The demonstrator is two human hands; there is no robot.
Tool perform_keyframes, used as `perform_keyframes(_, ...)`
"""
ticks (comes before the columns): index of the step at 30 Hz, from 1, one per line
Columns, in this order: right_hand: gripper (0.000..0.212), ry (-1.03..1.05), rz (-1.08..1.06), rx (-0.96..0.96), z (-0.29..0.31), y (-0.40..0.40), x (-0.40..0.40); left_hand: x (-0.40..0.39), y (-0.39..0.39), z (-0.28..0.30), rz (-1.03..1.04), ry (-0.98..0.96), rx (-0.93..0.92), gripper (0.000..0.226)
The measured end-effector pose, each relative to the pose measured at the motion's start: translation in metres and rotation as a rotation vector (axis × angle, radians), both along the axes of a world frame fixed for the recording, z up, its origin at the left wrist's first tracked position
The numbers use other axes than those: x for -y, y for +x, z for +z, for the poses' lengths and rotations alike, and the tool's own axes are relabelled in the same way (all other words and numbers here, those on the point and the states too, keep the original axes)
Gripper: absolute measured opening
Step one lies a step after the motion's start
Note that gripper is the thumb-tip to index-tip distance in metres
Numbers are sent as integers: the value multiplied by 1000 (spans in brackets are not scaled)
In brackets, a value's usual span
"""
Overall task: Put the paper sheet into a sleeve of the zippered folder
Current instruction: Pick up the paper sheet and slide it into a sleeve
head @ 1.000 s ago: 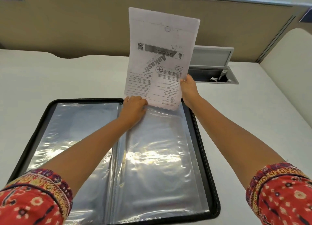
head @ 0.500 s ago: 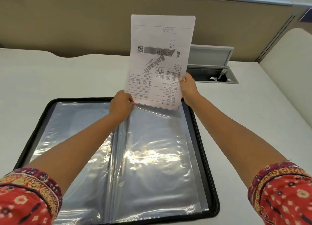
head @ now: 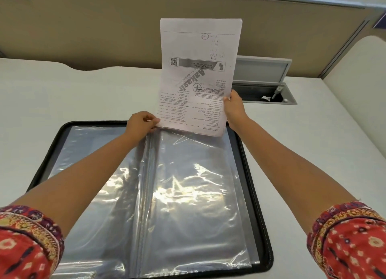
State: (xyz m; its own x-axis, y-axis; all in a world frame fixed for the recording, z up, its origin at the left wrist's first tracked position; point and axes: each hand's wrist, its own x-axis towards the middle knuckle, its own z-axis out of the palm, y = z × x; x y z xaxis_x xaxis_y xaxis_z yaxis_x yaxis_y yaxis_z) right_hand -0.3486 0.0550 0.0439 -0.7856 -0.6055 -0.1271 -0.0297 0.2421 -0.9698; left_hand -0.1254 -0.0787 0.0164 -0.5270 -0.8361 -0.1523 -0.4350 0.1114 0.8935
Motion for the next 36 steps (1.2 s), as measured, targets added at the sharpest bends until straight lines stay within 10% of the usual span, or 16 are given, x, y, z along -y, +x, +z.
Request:
perform_keyframes(19, 22, -10, -88, -46, -20, 1, -12, 9, -7, -3, -313, -45, 219, 42)
perform_keyframes(36, 23, -20, -151, -12, -21, 10, -18, -30, -9, -24, -44, -438, 104, 4)
